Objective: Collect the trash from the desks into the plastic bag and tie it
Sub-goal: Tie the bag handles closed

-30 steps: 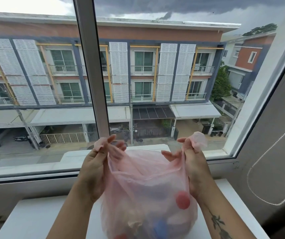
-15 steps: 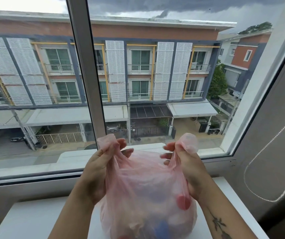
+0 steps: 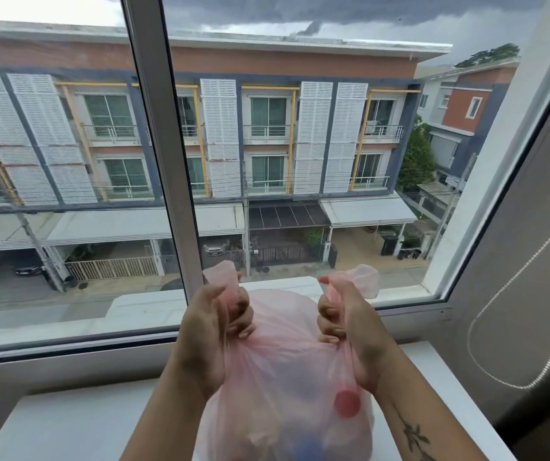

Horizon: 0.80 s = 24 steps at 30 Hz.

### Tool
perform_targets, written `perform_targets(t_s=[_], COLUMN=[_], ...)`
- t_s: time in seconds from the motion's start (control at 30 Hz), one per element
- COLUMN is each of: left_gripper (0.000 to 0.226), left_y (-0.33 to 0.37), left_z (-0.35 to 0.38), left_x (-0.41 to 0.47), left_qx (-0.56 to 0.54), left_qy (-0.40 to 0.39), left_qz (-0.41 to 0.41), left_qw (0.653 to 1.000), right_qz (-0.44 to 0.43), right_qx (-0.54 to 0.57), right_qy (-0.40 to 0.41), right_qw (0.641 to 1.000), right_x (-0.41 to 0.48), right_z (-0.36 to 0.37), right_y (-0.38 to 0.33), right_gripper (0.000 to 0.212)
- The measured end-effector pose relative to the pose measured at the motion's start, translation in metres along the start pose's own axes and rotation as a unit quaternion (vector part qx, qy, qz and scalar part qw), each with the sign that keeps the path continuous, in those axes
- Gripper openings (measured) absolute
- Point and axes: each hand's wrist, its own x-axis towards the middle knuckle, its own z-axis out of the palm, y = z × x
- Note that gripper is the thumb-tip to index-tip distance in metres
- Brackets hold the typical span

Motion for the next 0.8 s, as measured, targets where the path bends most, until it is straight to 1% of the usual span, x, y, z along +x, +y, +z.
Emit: perform_targets(t_s=[0.03,0.07,0.1,0.17,0.23,0.3,0.37,0.43,0.5,0.57,0.6,0.63,0.7,0.73,0.77,0.8], left_gripper=[0.019,0.024,0.03,0.03,0.032,0.031,0.032,0.035,0.035,0.045,0.051,0.052,0.044,0.038,0.034,0.031], left_y=[0.002,0.002,0.001,-0.002,-0.004,-0.005,-0.008,-0.012,-0.015,-0.014,-0.012,-0.011,-0.01,-0.01,-0.011,-0.012], left_z=[0.0,-0.002,-0.005,-0.007,-0.008,-0.007,-0.003,0.003,0.004,0.004,0.003,0.002,-0.002,-0.003,-0.003,-0.003], left_x=[-0.001,-0.002,-0.002,-0.002,-0.002,-0.003,-0.004,-0.004,-0.004,-0.002,-0.002,-0.001,-0.001,0.0,0.0,0.0], left_qx=[-0.016,-0.017,-0.001,0.041,0.04,0.039,0.075,0.097,0.085,0.021,-0.01,-0.025,-0.01,0.016,0.044,0.066], left_qy=[-0.02,-0.028,-0.026,-0.021,-0.022,0.001,0.035,0.049,0.045,0.013,-0.003,-0.016,-0.015,-0.002,0.008,0.015], left_qz=[-0.013,-0.02,-0.019,-0.011,-0.016,-0.011,-0.001,0.002,-0.001,-0.013,-0.021,-0.025,-0.019,-0.01,0.003,0.017], left_qw=[1.0,0.999,0.999,0.999,0.999,0.999,0.997,0.994,0.995,1.0,1.0,0.999,1.0,1.0,0.999,0.998], right_qz=[-0.001,-0.006,-0.013,-0.037,-0.071,-0.095,-0.105,-0.089,-0.058,-0.023,-0.012,-0.012,-0.031,-0.044,-0.06,-0.072], right_qx=[0.004,0.013,0.018,0.015,0.013,0.007,-0.002,-0.008,-0.005,0.015,0.023,0.024,0.024,0.028,0.028,0.014], right_qy=[-0.004,-0.008,-0.012,-0.022,-0.027,-0.018,-0.001,0.029,0.029,0.005,-0.012,-0.03,-0.029,-0.025,-0.005,0.013], right_qw=[1.0,1.0,1.0,0.999,0.997,0.995,0.995,0.996,0.998,1.0,1.0,0.999,0.999,0.998,0.998,0.997], right_x=[0.0,0.0,0.0,-0.001,-0.001,-0.002,-0.002,-0.001,0.0,0.0,-0.001,-0.001,0.0,0.001,0.002,0.004], right_z=[-0.001,-0.002,-0.003,-0.003,-0.002,0.001,0.003,0.004,0.004,0.005,0.003,0.002,0.001,0.002,0.003,0.002], right_y=[-0.001,-0.001,0.0,0.002,0.004,0.004,0.004,0.003,0.003,0.0,-0.001,-0.002,0.0,0.001,0.003,0.004], right_gripper=[0.027,0.028,0.029,0.028,0.031,0.032,0.031,0.036,0.039,0.033,0.033,0.034,0.036,0.026,0.053,0.045])
